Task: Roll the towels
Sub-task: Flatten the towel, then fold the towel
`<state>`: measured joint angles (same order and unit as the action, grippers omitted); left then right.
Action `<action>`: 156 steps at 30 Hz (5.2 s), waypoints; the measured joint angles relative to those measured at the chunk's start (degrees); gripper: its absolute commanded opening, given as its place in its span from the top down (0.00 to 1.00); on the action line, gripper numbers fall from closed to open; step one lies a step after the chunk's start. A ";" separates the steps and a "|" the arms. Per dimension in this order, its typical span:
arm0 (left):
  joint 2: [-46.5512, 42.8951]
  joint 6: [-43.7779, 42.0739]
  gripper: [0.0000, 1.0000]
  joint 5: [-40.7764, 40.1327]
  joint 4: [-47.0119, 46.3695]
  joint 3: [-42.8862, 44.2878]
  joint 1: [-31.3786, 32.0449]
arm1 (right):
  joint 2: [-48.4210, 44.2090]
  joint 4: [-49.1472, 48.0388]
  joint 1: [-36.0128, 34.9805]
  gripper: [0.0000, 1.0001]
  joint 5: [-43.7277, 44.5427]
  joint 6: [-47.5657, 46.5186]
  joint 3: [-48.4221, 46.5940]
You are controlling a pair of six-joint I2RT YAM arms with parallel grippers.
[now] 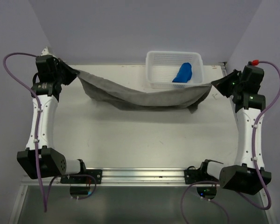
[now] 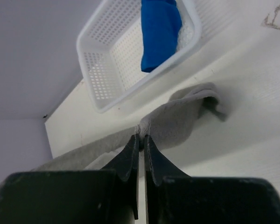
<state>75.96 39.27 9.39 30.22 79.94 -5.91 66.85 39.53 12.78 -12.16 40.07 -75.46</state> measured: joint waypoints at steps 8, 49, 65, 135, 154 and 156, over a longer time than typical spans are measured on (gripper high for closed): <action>-0.28 5.62 1.00 4.70 0.17 3.04 -2.97 | 1.90 0.50 0.48 1.00 -2.47 4.15 -8.96; -21.35 12.68 1.00 6.12 6.62 -6.91 -17.75 | -16.90 15.30 2.95 1.00 0.68 5.53 -9.31; -6.10 16.13 1.00 10.86 -2.56 -9.55 -17.81 | -4.76 6.10 2.99 1.00 -0.70 5.60 -1.81; 6.82 -0.70 0.32 10.88 -15.87 -36.74 -18.43 | 0.26 -7.43 2.99 0.40 2.16 -2.03 34.88; 2.51 -8.52 0.11 -6.10 -7.78 -23.91 -7.43 | 16.33 -9.60 2.47 0.38 4.04 -11.26 25.73; 2.51 -9.14 0.10 -5.73 -7.98 -20.70 -3.32 | 17.86 -9.86 1.42 0.37 5.27 -12.00 25.42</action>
<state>78.48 30.13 3.66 22.24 59.24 -9.23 84.71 29.67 14.20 -6.90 28.08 -50.04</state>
